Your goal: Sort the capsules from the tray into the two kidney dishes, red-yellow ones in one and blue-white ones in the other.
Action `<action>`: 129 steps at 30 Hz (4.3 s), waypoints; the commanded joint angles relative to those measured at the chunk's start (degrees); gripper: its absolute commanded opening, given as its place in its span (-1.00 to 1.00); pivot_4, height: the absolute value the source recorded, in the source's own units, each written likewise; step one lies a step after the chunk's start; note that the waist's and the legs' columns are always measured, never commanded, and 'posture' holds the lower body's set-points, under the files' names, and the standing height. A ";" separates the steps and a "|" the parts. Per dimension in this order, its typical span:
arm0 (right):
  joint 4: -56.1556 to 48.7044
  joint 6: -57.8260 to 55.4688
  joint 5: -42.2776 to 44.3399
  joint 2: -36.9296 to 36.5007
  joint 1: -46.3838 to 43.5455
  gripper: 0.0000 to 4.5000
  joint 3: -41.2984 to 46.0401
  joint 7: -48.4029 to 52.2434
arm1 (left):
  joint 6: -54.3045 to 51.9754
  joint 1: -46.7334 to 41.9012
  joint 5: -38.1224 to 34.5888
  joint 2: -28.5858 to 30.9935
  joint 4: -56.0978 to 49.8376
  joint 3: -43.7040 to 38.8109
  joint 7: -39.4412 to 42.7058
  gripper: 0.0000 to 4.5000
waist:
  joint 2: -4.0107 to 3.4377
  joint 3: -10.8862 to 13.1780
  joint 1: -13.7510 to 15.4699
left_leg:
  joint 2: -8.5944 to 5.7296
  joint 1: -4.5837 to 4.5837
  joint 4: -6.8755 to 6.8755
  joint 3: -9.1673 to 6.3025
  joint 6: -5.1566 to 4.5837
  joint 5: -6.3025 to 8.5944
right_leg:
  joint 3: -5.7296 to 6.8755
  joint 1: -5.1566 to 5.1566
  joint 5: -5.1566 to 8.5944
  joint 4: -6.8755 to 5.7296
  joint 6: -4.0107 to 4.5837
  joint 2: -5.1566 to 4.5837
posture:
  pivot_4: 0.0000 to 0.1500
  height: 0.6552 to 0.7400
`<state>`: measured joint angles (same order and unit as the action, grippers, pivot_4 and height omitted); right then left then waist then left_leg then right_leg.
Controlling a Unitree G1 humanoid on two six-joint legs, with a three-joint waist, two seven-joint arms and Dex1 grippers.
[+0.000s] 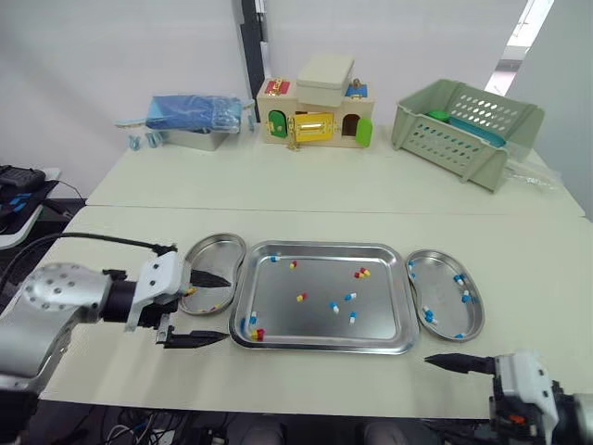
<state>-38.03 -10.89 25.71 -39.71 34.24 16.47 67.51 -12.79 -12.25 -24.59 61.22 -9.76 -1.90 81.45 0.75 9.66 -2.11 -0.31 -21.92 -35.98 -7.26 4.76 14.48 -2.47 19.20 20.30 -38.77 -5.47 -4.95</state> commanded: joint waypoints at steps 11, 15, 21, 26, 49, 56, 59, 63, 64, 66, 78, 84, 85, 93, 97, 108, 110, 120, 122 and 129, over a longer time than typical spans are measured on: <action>-0.77 3.42 -3.21 -0.28 -2.24 1.00 -7.51 -5.21 | 21.74 -32.78 7.22 -2.59 17.37 30.50 11.05 0.92 | 0.25 0.13 0.17 | -0.02 -0.08 -0.08 -0.11 0.00 0.00 | 0.07 0.00 0.01 -0.04 -0.01 0.03 | 1.00 1.00; -0.18 3.92 -3.47 -0.60 -2.36 1.00 -8.14 -5.80 | 25.44 -37.40 5.69 -1.86 18.56 38.00 11.05 0.44 | 0.28 0.16 -0.21 | -0.01 -0.08 -0.08 -0.14 0.00 0.00 | 0.08 0.01 0.01 -0.06 -0.01 0.04 | 1.00 1.00; 0.22 4.44 -4.03 -0.76 -2.46 1.00 -9.17 -6.39 | 31.09 -41.77 5.84 -0.31 19.86 47.50 11.05 -0.46 | 0.29 0.16 -0.33 | -0.01 -0.07 -0.10 -0.17 -0.01 -0.01 | 0.08 0.00 0.01 -0.10 -0.01 0.05 | 1.00 1.00; 0.39 4.25 -4.15 -0.96 -2.95 1.00 -9.95 -7.12 | 35.23 -47.37 6.66 -2.69 24.26 52.44 11.05 -0.73 | 0.42 0.24 0.05 | -0.02 -0.09 -0.15 -0.20 -0.01 -0.01 | 0.12 -0.02 0.01 -0.09 -0.01 0.05 | 1.00 1.00; -0.76 4.57 -4.57 -1.09 -1.31 1.00 -12.00 -10.06 | 44.17 -53.46 8.58 -6.41 29.35 62.26 11.05 -0.20 | 0.52 0.30 -0.22 | -0.02 -0.09 -0.17 -0.24 -0.01 -0.02 | 0.15 -0.02 0.01 -0.12 -0.01 0.05 | 1.00 1.00; -0.04 5.50 -5.11 -0.79 -1.21 1.00 -12.28 -10.91 | 45.52 -52.52 9.96 -5.02 27.48 63.00 11.05 -0.20 | 0.53 0.30 -0.26 | -0.02 -0.09 -0.17 -0.25 -0.01 -0.02 | 0.15 -0.02 0.01 -0.12 -0.01 0.05 | 1.00 1.00; 1.08 6.11 -5.32 -0.78 -1.63 1.00 -11.83 -11.11 | 45.08 -51.56 10.01 -4.56 25.90 62.70 11.05 -0.20 | 0.53 0.30 -0.27 | -0.02 -0.09 -0.17 -0.25 -0.01 -0.02 | 0.15 -0.02 0.01 -0.12 -0.01 0.05 | 1.00 1.00; 2.10 6.28 -5.16 -1.04 -2.56 1.00 -11.31 -11.22 | 44.44 -50.22 10.52 -4.76 24.53 61.93 11.05 -0.20 | 0.53 0.30 -0.27 | -0.02 -0.08 -0.17 -0.25 -0.01 -0.02 | 0.15 -0.03 0.01 -0.13 -0.01 0.05 | 1.00 1.00; 2.11 6.31 -5.16 -1.09 -2.49 1.00 -11.37 -11.19 | 45.06 -49.81 11.59 -5.07 24.96 61.57 11.05 -0.20 | 0.53 0.30 -0.26 | -0.02 -0.09 -0.17 -0.25 -0.01 -0.02 | 0.15 -0.03 0.01 -0.13 -0.01 0.05 | 1.00 1.00; 2.12 6.36 -5.18 -1.15 -2.36 1.00 -11.45 -11.16 | 45.91 -49.28 12.99 -5.43 25.55 61.07 11.05 -0.20 | 0.53 0.30 -0.26 | -0.02 -0.08 -0.18 -0.26 -0.01 -0.02 | 0.15 -0.03 0.01 -0.13 -0.01 0.05 | 1.00 1.00; 2.50 6.52 -5.13 -0.80 -1.87 1.00 -11.47 -11.68 | 47.34 -47.19 16.23 -7.84 26.94 58.39 11.05 -0.20 | 0.53 0.30 -0.29 | -0.03 -0.08 -0.18 -0.25 -0.01 -0.02 | 0.15 -0.03 0.01 -0.13 -0.01 0.05 | 1.00 1.00; 2.10 6.16 -5.05 -0.84 -2.12 1.00 -11.63 -12.01 | 48.52 -47.20 18.52 -10.43 29.15 57.27 11.05 -0.20 | 0.53 0.30 -0.28 | -0.03 -0.08 -0.19 -0.25 -0.01 -0.02 | 0.15 -0.03 0.01 -0.14 -0.01 0.05 | 1.00 1.00; 2.07 6.12 -5.05 -0.86 -2.14 1.00 -11.66 -12.04 | 49.08 -47.27 19.16 -10.80 29.74 57.16 11.05 -0.20 | 0.53 0.30 -0.28 | -0.03 -0.08 -0.20 -0.25 -0.01 -0.02 | 0.15 -0.03 0.01 -0.14 -0.01 0.05 | 1.00 1.00; 1.49 5.62 -4.81 -0.97 -2.26 1.00 -11.73 -12.59 | 51.76 -47.37 21.53 -12.97 33.00 56.26 11.05 -0.20 | 0.53 0.30 -0.29 | -0.03 -0.09 -0.20 -0.25 -0.01 -0.02 | 0.15 -0.03 0.01 -0.14 -0.01 0.05 | 1.00 1.00; 1.32 5.47 -4.84 -1.01 -2.21 1.00 -11.84 -12.96 | 52.62 -46.92 22.32 -13.70 34.04 55.85 11.05 -0.20 | 0.53 0.30 -0.29 | -0.03 -0.08 -0.20 -0.25 -0.01 -0.02 | 0.15 -0.03 0.01 -0.14 -0.01 0.05 | 1.00 1.00; 1.28 5.17 -4.87 -1.01 -2.61 1.00 -11.91 -13.37 | 53.85 -45.77 23.95 -14.21 35.14 55.05 11.05 -0.20 | 0.52 0.29 -0.29 | -0.03 -0.07 -0.21 -0.25 -0.01 -0.02 | 0.15 -0.04 0.01 -0.15 -0.01 0.05 | 1.00 1.00; 1.27 5.08 -4.89 -1.02 -2.70 1.00 -11.95 -13.41 | 53.89 -45.52 24.02 -14.18 35.06 54.88 11.05 -0.20 | 0.51 0.29 -0.28 | -0.03 -0.06 -0.21 -0.25 -0.01 -0.02 | 0.15 -0.05 0.01 -0.15 -0.01 0.05 | 1.00 1.00; 1.17 4.74 -4.84 -1.00 -2.91 1.00 -11.97 -13.46 | 53.47 -44.85 24.15 -13.85 34.68 54.84 11.05 -0.84 | 0.45 0.24 -0.23 | -0.04 -0.04 -0.22 -0.26 -0.01 -0.02 | 0.15 -0.09 0.01 -0.15 -0.01 0.05 | 1.00 1.00; 1.12 4.74 -4.84 -0.99 -2.82 1.00 -11.91 -13.42 | 53.42 -44.68 24.16 -13.73 34.45 54.91 11.05 -0.99 | 0.45 0.24 -0.22 | -0.05 -0.05 -0.24 -0.26 -0.01 -0.02 | 0.15 -0.10 0.01 -0.15 -0.01 0.05 | 1.00 1.00; 1.05 4.47 -4.77 -1.03 -3.00 1.00 -11.95 -13.34 | 53.18 -44.38 24.04 -13.65 34.10 54.82 11.05 -0.99 | 0.44 0.22 -0.23 | -0.04 -0.04 -0.24 -0.26 -0.01 -0.02 | 0.14 -0.10 0.01 -0.15 -0.01 0.05 | 1.00 1.00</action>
<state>-34.77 -6.62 20.26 -40.43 31.27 4.35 54.37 40.44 -57.61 -1.42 47.49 25.01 52.95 92.21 1.19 9.87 -2.33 -0.35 -21.96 -36.22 -7.52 4.75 14.46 -2.32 19.10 20.31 -38.92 -5.48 -4.91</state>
